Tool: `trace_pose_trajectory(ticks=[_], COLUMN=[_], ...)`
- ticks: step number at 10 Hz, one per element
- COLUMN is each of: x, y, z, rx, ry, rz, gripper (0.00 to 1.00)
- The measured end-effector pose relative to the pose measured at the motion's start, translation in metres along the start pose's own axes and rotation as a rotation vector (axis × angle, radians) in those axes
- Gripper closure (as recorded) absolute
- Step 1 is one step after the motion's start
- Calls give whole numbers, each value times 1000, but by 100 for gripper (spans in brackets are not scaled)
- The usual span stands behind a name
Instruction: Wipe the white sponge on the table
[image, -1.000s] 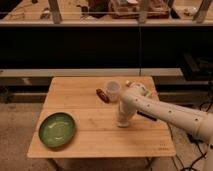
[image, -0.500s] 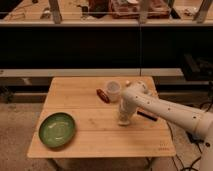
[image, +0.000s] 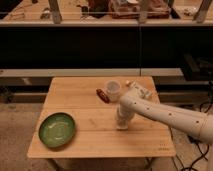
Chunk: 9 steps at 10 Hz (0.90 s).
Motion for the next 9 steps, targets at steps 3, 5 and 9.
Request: trace_pose_trajectory(ticks=[3, 5, 9], x=[-30, -30, -32], y=[3, 3, 3], z=[3, 3, 3], rx=[-14, -16, -17], ry=[2, 0, -3], rz=[-2, -2, -6], gripper=[86, 86, 86])
